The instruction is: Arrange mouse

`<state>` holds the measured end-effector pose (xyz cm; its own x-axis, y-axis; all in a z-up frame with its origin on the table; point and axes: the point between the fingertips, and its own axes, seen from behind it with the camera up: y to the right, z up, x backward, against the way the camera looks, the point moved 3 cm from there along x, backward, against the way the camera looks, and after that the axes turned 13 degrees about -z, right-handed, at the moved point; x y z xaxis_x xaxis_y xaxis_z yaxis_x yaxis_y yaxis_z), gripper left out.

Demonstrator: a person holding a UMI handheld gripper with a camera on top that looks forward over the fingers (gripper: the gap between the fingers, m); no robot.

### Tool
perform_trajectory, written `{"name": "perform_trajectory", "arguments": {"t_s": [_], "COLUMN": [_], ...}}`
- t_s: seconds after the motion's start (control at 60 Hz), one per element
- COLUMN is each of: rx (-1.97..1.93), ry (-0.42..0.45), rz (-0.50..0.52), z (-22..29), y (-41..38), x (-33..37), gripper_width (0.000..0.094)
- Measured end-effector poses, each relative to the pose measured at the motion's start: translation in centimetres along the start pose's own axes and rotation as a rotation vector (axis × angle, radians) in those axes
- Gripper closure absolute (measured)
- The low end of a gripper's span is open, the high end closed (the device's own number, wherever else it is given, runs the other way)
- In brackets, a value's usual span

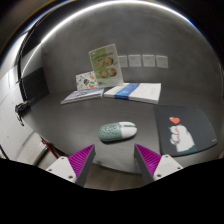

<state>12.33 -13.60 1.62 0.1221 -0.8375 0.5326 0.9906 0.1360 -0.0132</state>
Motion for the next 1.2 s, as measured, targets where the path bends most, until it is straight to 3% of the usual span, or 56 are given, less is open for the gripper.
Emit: {"name": "perform_trajectory", "arguments": {"t_s": [0.117, 0.517, 0.533, 0.6, 0.733, 0.817, 0.9, 1.017, 1.117, 1.2], "rx": [0.028, -0.061, -0.068, -0.078, -0.099, -0.055, 0.016, 0.049, 0.085, 0.126], "ry": [0.000, -0.033, -0.030, -0.011, -0.042, -0.051, 0.011, 0.175, 0.320, 0.378], "rz": [-0.020, -0.323, -0.338, -0.351, -0.388, -0.322, -0.264, -0.223, -0.291, -0.394], "z": [0.6, 5.4, 5.5, 6.0, 6.0, 6.4, 8.9, 16.6, 23.1, 26.0], "y": [-2.2, -5.0, -5.0, -5.6, -6.0, -8.8, -11.8, -11.8, -6.4, 0.9], "x": [-2.5, -10.9, -11.0, -11.8, -11.9, -11.3, -9.2, -4.5, 0.7, 4.1], "gripper_width": [0.0115, 0.0128, 0.0086, 0.0392, 0.0477, 0.0512, 0.0511, 0.0513, 0.0516, 0.0517]}}
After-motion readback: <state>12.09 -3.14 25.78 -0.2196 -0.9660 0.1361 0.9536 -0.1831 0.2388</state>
